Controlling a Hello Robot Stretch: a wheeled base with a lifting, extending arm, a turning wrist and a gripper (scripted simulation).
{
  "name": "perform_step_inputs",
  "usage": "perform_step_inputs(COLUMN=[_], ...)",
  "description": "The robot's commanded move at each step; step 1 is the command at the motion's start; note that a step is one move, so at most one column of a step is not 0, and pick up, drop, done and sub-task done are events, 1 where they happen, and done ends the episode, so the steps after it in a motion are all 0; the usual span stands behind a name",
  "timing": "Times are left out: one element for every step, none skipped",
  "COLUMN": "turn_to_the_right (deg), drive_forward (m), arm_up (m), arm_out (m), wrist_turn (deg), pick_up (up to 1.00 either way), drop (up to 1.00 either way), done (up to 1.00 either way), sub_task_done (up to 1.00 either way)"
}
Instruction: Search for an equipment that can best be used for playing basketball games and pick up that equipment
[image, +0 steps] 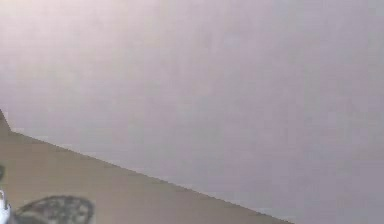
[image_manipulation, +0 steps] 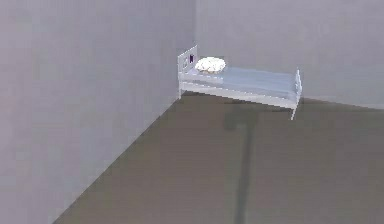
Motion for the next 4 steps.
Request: perform_step_inputs(turn_to_the_right=[-21.0, 0.0, -30.0, 0.0], drive_forward=[0.0, 0.6, 0.0, 0.05], arm_up=[0.0, 0.0, 0.0, 0.0], arm_out=[0.0, 0.0, 0.0, 0.0], wrist_turn=[0.0, 0.0, 0.0, 0.0], pick_up=[0.0, 0.0, 0.0, 0.0], drop=[0.0, 0.0, 0.0, 0.0], done=[0.0, 0.0, 0.0, 0.0], sub_task_done=[0.0, 0.0, 0.0, 0.0])
